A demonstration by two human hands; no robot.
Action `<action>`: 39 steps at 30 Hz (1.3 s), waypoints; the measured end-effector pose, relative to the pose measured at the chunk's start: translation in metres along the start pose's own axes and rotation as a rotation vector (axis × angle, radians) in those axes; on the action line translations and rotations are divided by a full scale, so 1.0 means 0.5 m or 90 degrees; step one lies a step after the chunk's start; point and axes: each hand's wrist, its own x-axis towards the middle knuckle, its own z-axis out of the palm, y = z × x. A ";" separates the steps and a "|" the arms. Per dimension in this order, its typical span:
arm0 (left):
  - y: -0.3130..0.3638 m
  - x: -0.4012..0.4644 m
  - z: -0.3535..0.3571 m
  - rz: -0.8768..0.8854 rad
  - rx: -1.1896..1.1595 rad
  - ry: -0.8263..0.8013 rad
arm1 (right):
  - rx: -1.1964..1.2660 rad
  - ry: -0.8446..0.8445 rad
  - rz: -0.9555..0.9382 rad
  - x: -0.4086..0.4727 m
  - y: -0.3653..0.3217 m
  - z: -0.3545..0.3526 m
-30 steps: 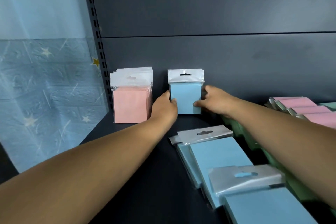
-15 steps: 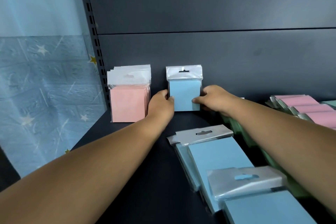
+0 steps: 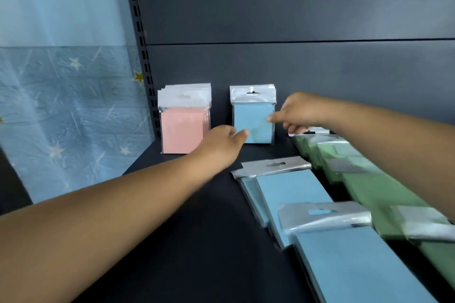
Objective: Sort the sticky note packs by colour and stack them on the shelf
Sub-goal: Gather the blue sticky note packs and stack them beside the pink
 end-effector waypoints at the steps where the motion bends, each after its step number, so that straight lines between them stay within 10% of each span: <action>1: 0.000 -0.019 -0.010 0.003 0.013 -0.025 | 0.028 -0.055 0.018 -0.021 -0.001 -0.001; 10: -0.012 -0.124 -0.039 -0.037 0.216 -0.171 | 0.050 -0.222 0.019 -0.179 0.026 0.008; 25: 0.021 -0.149 -0.009 -0.099 0.411 -0.261 | 0.721 0.076 0.074 -0.182 0.129 -0.021; 39: 0.037 -0.143 0.023 -0.054 0.048 -0.149 | 0.735 0.184 0.108 -0.158 0.160 -0.018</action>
